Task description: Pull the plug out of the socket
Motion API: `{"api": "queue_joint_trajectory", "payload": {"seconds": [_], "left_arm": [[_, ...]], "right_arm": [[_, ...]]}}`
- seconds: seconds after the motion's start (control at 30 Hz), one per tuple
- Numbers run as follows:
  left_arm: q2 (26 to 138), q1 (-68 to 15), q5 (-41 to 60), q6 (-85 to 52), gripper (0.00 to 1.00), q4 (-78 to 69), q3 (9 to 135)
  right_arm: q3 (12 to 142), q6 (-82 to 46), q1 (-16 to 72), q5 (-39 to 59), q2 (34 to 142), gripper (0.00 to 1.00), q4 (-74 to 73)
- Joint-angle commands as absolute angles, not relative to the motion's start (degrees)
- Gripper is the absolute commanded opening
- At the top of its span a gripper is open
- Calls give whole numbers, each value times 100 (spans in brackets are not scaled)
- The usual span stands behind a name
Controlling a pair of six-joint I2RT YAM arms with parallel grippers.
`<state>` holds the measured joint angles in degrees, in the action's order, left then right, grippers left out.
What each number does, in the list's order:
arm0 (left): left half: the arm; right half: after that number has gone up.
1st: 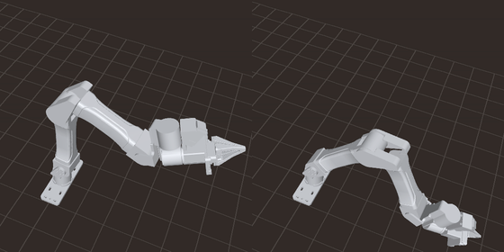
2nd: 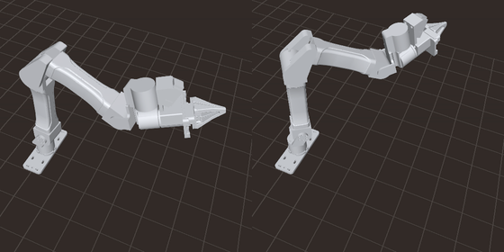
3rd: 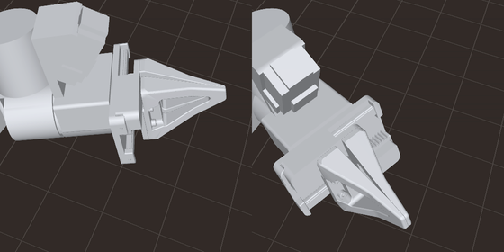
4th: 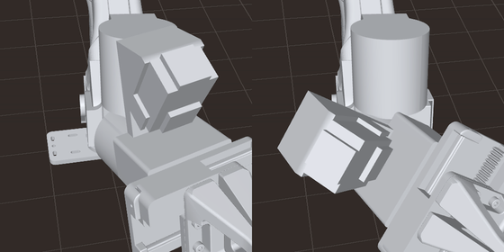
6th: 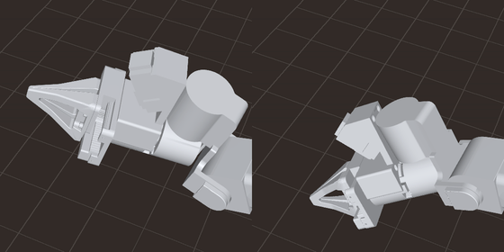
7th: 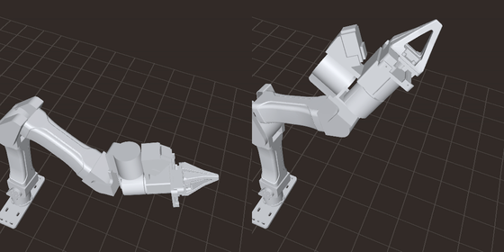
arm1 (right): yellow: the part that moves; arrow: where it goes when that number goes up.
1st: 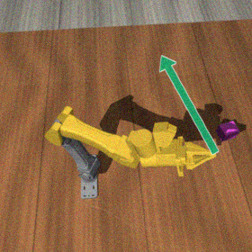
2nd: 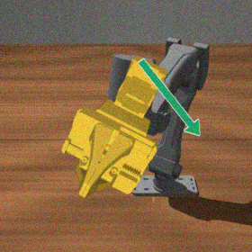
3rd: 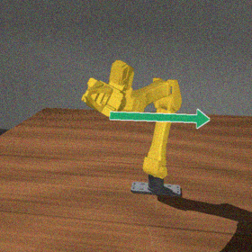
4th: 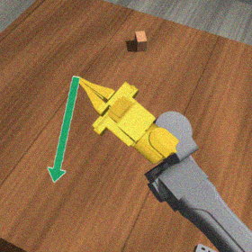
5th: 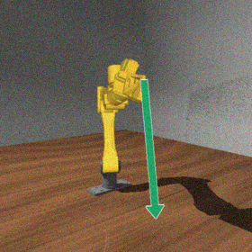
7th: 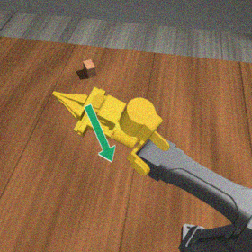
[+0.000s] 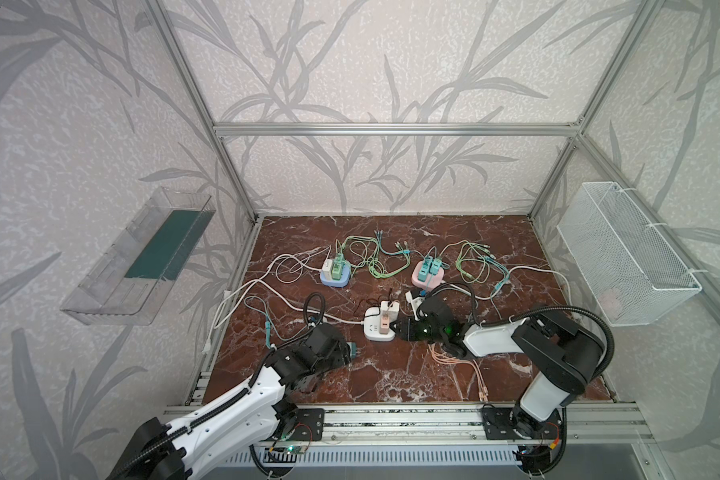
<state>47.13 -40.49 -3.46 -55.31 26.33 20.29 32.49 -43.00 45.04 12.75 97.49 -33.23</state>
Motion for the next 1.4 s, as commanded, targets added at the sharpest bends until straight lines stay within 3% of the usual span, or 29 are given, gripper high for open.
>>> {"api": "queue_joint_trajectory", "payload": {"seconds": [0.0,0.37,0.9,1.2,1.37], "left_arm": [[4764,-4035,-528,-5541,71,2894,2291],[4752,-4044,-603,-5354,49,2681,2572],[5855,-4017,-802,-4394,52,1625,3168],[7507,-3724,173,-3952,53,819,3866],[8096,-3642,420,-4034,45,968,4136]], "right_arm": [[3094,-4250,4482,1275,9839,43,-2987],[3050,-4159,4476,1225,9613,43,-2887],[2904,-3878,4515,876,8607,45,-2453],[3066,-3881,5159,-337,7796,46,-1499],[3328,-3881,5573,-1024,7654,48,-996]]}}
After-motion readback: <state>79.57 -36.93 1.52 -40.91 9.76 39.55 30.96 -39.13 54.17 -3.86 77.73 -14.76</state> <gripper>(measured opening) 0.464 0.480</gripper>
